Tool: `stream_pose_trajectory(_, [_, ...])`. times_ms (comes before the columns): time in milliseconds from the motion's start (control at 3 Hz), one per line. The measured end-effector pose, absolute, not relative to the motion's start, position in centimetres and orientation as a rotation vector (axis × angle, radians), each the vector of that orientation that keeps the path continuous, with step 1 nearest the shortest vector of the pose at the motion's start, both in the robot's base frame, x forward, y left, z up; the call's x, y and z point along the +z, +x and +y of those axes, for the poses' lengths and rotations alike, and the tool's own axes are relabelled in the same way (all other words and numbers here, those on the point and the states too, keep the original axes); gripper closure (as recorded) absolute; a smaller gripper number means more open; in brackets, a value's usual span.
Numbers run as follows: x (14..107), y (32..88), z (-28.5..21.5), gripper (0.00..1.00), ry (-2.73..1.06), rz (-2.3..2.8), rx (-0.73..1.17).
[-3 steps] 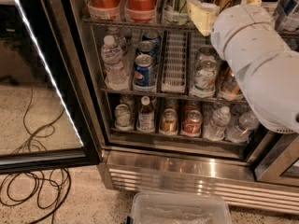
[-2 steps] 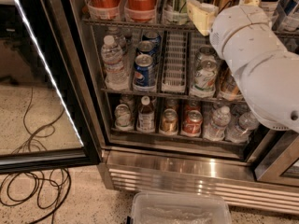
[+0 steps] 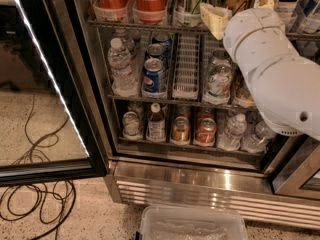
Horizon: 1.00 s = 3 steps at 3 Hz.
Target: Pick orange can from top shelf of fridge
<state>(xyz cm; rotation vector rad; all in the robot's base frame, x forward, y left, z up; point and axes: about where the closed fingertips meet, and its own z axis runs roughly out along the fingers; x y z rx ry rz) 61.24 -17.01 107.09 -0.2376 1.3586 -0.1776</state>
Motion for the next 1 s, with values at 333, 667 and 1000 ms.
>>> stream_pose_trajectory(333, [107.0,61.8,-18.2,0.29,-0.204,1.373,-0.217])
stream_pose_trajectory(667, [107.0,61.8,-18.2,0.3,-0.204,1.373,-0.217])
stream_pose_trajectory(1000, [107.7,62.2,-19.3,0.3,-0.169,1.361,-0.252])
